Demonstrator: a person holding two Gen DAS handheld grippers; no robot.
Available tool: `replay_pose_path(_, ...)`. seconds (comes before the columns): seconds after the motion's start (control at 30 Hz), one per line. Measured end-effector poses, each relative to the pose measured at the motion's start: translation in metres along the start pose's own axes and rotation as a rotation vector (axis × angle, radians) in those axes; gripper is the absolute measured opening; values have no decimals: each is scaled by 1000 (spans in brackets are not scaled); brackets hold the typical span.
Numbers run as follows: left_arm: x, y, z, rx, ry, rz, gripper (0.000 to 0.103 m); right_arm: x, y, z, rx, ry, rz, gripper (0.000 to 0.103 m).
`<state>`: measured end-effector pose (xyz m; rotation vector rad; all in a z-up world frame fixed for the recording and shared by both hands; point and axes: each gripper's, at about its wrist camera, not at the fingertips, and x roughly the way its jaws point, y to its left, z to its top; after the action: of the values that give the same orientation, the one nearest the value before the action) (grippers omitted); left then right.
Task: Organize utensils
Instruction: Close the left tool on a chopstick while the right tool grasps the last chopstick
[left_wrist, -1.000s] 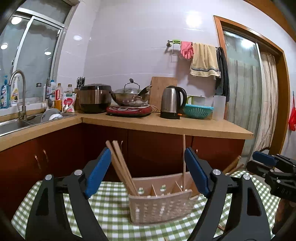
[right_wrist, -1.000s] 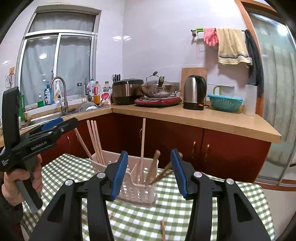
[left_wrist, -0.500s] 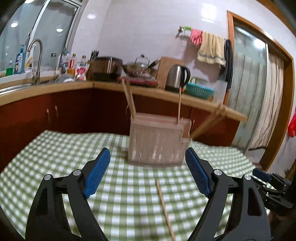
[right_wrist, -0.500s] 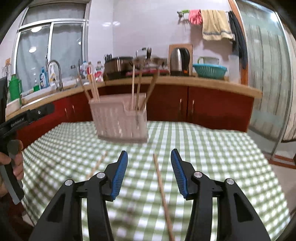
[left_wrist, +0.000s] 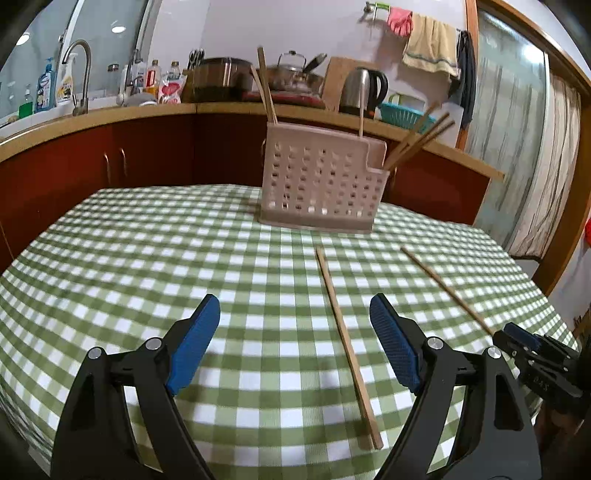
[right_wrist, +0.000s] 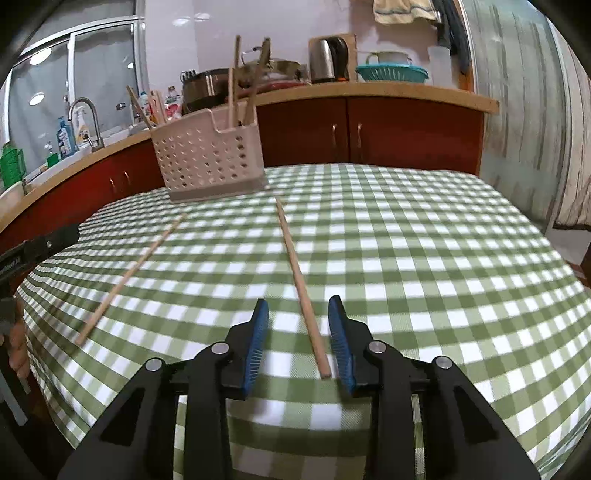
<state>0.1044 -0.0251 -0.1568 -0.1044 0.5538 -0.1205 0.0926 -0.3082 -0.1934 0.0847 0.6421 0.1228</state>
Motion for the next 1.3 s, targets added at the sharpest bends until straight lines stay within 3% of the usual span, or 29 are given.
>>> replay_pose_path(0.27, 2, -8, -10, 14, 25, -3, 81, 2, 8, -7, -8, 13, 15, 8)
replay_pose_path(0.67, 3, -24, -27, 60, 61, -33, 79, -10, 34, -14, -1, -8, 53, 7)
replay_pose_path(0.77, 6, -26, -33, 68, 81, -37, 72, -10, 41, -15, -10, -3, 69, 7)
replay_pose_path(0.87, 10, -26, -40, 72, 112, -48, 58, -11, 44, -15, -14, -1, 73, 7)
replay_pose_path(0.93, 15, -26, -43, 79, 139, -64, 42, -11, 45, -15, -12, -1, 75, 7)
replay_pose_path(1.0, 13, -26, -45, 88, 135, -69, 36, -11, 46, -15, -13, -3, 74, 7)
replay_pose_path(1.13, 12, -25, -46, 94, 149, -100, 8, -15, 50, -14, -20, -12, 72, 7)
replay_pose_path(1.3, 5, -23, -44, 103, 133, -118, 6, -22, 52, -11, -25, -33, 72, 7)
